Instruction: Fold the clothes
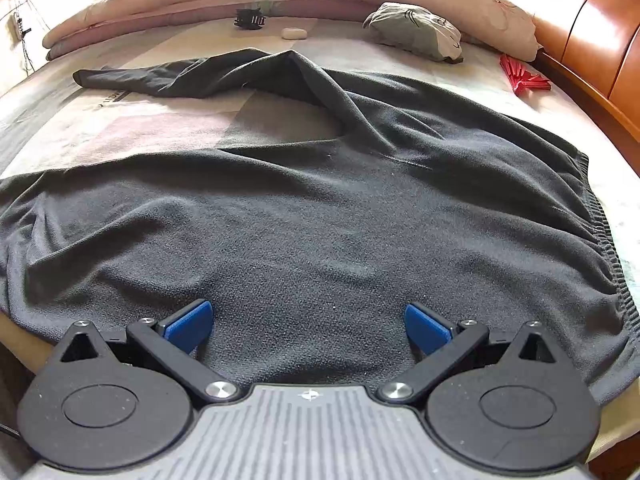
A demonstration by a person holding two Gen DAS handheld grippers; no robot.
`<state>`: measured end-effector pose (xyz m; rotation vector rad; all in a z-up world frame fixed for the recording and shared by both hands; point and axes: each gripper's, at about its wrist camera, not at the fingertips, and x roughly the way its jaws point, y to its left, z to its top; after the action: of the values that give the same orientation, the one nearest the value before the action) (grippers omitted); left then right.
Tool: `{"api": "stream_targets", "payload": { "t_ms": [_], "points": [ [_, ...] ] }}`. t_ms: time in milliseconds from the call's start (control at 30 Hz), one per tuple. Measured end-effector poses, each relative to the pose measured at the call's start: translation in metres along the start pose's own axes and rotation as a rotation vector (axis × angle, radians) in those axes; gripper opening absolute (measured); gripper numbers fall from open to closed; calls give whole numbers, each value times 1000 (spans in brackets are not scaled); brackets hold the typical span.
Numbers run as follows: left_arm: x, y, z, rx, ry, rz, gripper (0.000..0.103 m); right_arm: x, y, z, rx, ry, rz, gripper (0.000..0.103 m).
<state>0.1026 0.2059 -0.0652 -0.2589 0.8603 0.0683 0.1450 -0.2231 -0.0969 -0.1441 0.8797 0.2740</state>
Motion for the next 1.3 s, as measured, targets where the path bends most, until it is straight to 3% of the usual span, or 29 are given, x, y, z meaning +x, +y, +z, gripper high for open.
{"api": "stream_targets", "payload": {
  "t_ms": [100, 200, 267, 400, 567, 700, 833, 933, 1067, 1133, 1167, 1300],
  "points": [
    [12, 31, 7, -88, -4, 33, 99, 0, 0, 0, 5, 4, -5, 103],
    [21, 48, 14, -67, -16, 167, 99, 0, 1, 1, 9, 8, -9, 103],
    [21, 60, 19, -81, -14, 185, 99, 0, 1, 1, 9, 10, -10, 103],
    [2, 64, 23, -75, -43, 171, 99, 0, 1, 1, 14, 8, -14, 103],
    [-2, 54, 2, -11, -4, 57, 99, 1, 2, 1, 19, 9, -17, 103],
    [8, 61, -3, 26, -13, 163, 99, 1, 2, 0, 18, 5, -17, 103],
    [12, 73, 12, -17, -3, 210, 98, 0, 2, -2, 17, -4, -16, 103],
    [-4, 58, 12, 21, -17, 176, 98, -1, 2, -3, 18, -11, -17, 103],
    [-15, 36, -19, 123, -1, 87, 100, 0, 2, -2, 18, -9, -16, 103],
    [-9, 35, -37, 147, 37, 143, 102, -1, 2, -2, 15, -11, -15, 103],
    [-13, 37, -43, 150, 11, 147, 101, -1, 2, -3, 13, -12, -13, 103],
    [-25, 35, -34, 120, 42, 197, 100, -1, 1, -3, 6, -8, -7, 103]
  ]
}}
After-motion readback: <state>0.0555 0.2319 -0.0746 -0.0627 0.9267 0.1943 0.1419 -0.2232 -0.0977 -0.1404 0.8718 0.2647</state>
